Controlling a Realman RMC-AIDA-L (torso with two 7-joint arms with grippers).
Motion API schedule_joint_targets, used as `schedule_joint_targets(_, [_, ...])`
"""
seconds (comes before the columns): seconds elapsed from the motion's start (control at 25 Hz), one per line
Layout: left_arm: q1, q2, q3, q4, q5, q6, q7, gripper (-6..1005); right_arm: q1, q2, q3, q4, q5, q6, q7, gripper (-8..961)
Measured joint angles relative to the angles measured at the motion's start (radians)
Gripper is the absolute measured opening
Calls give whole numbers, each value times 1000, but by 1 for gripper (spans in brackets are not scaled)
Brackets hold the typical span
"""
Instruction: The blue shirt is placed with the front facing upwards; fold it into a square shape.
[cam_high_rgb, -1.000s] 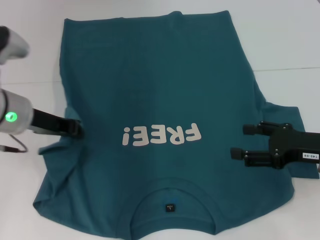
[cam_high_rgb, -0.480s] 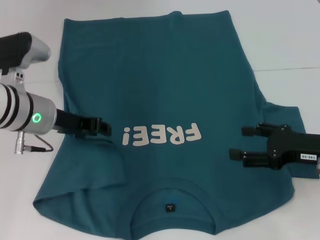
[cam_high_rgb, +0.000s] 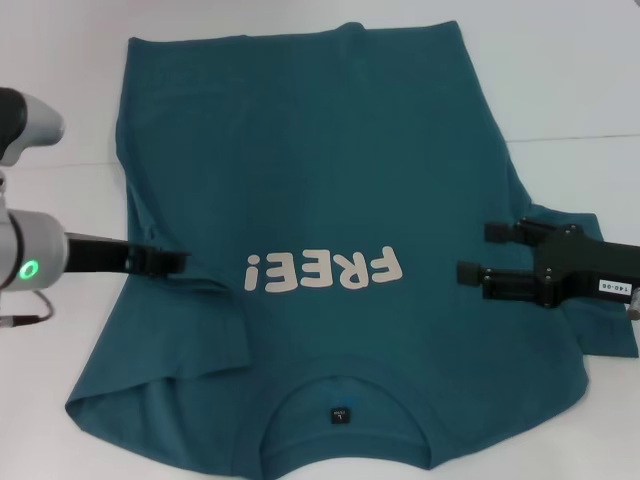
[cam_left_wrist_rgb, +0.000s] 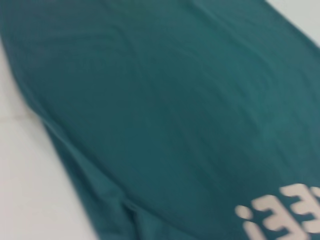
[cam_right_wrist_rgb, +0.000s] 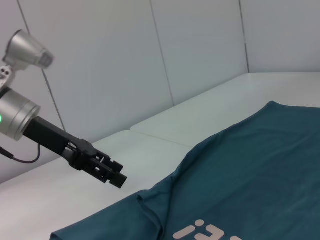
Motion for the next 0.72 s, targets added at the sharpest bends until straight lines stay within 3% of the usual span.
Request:
schedule_joint_targets(0.2, [46,-4,45,21,144,-153,-17,908,1,0,0,0,1,3,0,911])
schedule_joint_targets(0.44, [15,-4,107,156,301,-316,-64,923,-3,-1,-1,0,2,3,1,910])
schedule_joint_targets(0.72, [-25,-3,121,217,334,-343,-65,935,-13,-1,0,-1,2,-2,11,910])
